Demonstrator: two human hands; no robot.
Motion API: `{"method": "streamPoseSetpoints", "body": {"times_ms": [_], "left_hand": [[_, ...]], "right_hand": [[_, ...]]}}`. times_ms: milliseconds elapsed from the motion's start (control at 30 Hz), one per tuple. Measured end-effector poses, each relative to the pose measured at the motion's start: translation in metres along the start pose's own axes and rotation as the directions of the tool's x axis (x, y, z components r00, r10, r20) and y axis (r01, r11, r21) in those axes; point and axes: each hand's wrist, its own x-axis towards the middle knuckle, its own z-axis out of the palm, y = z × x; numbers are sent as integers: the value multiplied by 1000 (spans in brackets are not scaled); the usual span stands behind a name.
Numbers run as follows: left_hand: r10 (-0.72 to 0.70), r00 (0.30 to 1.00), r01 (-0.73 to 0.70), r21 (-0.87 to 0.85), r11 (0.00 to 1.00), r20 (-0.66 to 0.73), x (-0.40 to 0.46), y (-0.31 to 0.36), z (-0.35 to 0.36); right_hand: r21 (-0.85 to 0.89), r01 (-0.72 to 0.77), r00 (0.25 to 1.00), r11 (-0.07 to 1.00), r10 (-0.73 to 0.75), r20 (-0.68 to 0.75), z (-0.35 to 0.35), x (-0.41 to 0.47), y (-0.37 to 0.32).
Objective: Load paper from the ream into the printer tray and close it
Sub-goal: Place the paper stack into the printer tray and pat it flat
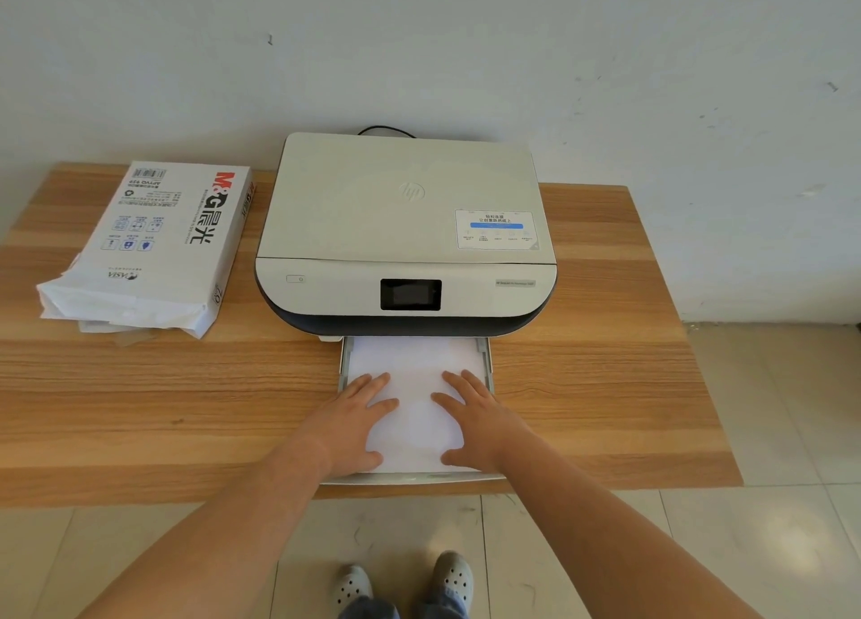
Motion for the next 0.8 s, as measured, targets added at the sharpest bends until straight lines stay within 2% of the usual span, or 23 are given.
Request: {"method": "streamPoseSetpoints", "body": {"times_ms": [800], "left_hand": [[-5, 1000, 5, 23, 1000, 28, 2, 2, -3]], "right_hand": [[2, -31, 999, 1000, 31, 19, -3, 4, -2]]}}
